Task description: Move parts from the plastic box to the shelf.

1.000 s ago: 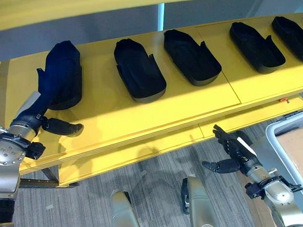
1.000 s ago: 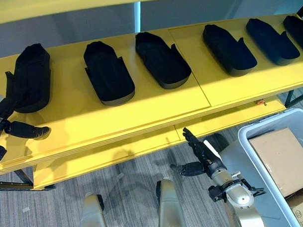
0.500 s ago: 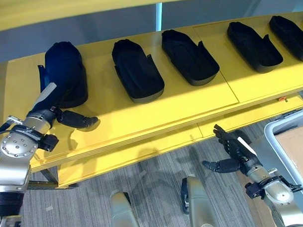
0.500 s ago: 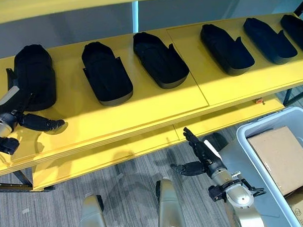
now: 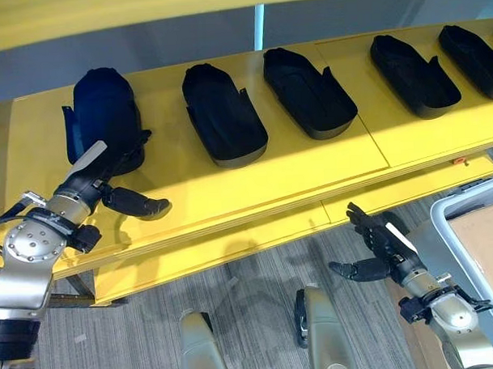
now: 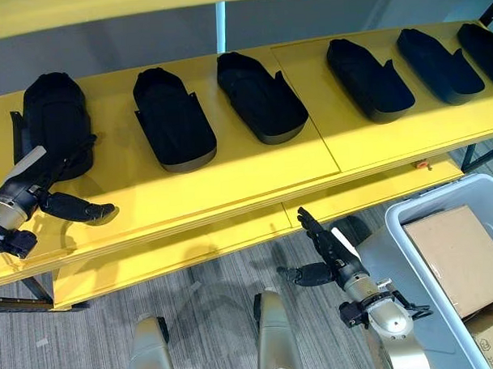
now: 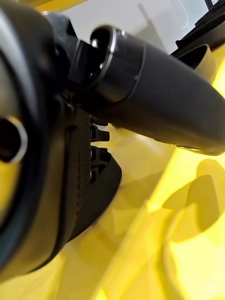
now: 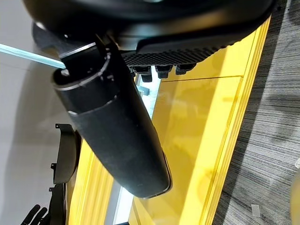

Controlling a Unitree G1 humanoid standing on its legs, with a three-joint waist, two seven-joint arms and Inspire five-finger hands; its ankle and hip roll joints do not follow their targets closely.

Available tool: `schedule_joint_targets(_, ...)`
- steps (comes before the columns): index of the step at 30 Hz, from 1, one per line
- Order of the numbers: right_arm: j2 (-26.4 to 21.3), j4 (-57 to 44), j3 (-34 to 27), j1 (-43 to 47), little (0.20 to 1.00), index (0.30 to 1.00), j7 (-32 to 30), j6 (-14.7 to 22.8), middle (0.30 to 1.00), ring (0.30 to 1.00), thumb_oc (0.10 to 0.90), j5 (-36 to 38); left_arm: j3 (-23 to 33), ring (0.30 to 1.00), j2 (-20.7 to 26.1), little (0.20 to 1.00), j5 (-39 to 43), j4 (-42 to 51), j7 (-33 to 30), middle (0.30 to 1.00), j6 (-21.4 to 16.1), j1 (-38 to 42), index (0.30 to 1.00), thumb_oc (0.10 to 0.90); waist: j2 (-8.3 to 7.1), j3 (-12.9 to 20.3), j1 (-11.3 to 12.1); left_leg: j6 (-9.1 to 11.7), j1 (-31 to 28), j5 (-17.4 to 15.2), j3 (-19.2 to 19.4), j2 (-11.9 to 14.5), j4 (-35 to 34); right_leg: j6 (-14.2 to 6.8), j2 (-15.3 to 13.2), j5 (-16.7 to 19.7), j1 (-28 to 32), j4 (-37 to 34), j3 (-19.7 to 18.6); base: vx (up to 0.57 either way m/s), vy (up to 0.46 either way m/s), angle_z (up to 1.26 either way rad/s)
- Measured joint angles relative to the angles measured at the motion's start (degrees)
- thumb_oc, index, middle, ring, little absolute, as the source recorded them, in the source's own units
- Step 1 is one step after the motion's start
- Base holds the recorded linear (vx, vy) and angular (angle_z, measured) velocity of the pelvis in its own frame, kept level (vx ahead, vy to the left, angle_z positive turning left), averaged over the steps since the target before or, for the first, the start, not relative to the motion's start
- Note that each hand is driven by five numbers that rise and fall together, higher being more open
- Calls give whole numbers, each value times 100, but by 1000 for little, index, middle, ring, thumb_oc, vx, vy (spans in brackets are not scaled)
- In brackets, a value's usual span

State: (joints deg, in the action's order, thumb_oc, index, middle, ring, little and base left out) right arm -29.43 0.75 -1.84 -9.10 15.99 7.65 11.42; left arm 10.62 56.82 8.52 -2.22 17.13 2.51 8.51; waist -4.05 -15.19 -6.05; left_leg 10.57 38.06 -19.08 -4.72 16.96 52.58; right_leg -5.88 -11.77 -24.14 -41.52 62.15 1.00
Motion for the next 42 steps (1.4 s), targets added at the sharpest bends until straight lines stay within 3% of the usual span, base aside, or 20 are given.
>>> schedule_joint_targets(11, 0, -1, -28, 5, 1000, 1000, 1, -33, 1000, 1000, 900, 0, 532, 1000, -200, 1000, 4, 57, 0, 1000, 1, -502, 1000, 900, 19, -3, 66, 0, -9, 0, 3, -2, -1, 0, -3, 1, 7, -1, -4, 0, 0, 0)
schedule_joint_targets(23, 0, -1, -101, 8, 1000, 1000, -5, -36, 1000, 1000, 900, 0, 541, 1000, -385, 1000, 453, 107, -54, 1000, 6, -567, 1000, 900, 94, -6, 140, -1, -15, 2, 5, -3, -5, -1, -4, 1, 8, 0, -4, 0, 0, 0)
schedule_joint_targets(42, -1, -1, -120, -20, 1000, 1000, -54, -33, 1000, 1000, 900, -3, 231, 1000, -385, 1000, 1606, 1141, 17, 1000, 2, -1025, 1000, 900, 99, -20, 142, 1, -17, 30, 4, -4, -81, 6, -4, -3, -3, -20, 13, 0, 0, 0)
